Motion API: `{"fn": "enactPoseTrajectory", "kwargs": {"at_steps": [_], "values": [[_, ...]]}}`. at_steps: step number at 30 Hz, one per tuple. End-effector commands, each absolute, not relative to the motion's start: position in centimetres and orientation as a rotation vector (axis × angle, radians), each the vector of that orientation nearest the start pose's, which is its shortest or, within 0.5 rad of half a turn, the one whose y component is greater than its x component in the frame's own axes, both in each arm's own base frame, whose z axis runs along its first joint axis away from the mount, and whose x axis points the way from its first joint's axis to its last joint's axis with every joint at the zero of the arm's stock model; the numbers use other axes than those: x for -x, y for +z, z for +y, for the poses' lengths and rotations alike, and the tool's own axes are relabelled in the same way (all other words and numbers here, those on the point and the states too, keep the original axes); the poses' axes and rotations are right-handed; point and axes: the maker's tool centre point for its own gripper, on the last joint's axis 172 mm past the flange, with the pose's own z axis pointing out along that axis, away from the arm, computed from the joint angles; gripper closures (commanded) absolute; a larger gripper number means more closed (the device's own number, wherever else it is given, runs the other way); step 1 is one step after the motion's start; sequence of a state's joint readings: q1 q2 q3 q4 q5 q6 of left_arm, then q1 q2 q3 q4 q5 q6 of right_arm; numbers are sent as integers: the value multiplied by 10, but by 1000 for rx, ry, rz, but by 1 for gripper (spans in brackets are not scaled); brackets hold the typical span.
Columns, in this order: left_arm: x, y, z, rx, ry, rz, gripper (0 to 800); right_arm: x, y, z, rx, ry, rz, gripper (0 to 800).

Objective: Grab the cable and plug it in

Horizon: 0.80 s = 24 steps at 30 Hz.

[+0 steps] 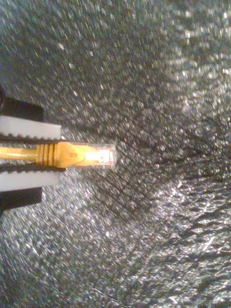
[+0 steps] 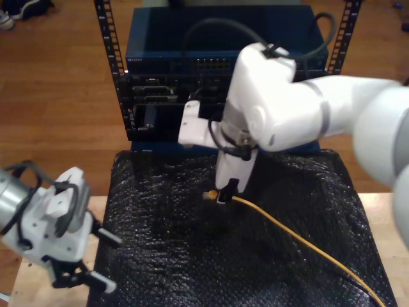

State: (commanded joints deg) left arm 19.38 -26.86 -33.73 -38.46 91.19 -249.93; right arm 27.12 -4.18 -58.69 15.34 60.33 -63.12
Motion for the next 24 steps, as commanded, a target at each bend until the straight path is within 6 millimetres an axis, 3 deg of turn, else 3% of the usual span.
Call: {"fn": "enactPoseTrajectory", "kwargs": {"at_steps": [7,14,19,24], "values": [[-270,235,-119,-1716,506,-1518,1,-380,242,236,2094,-245,-1788,794],[-290,251,-148,-1662,544,-1560,1,-368,257,212,2070,-318,-1715,794],[-299,273,-181,-1600,589,-1551,1,-356,271,219,1998,-386,-1735,794],[-294,284,-211,-1524,611,-1544,1,-343,278,219,1954,-403,-1708,794]]}}
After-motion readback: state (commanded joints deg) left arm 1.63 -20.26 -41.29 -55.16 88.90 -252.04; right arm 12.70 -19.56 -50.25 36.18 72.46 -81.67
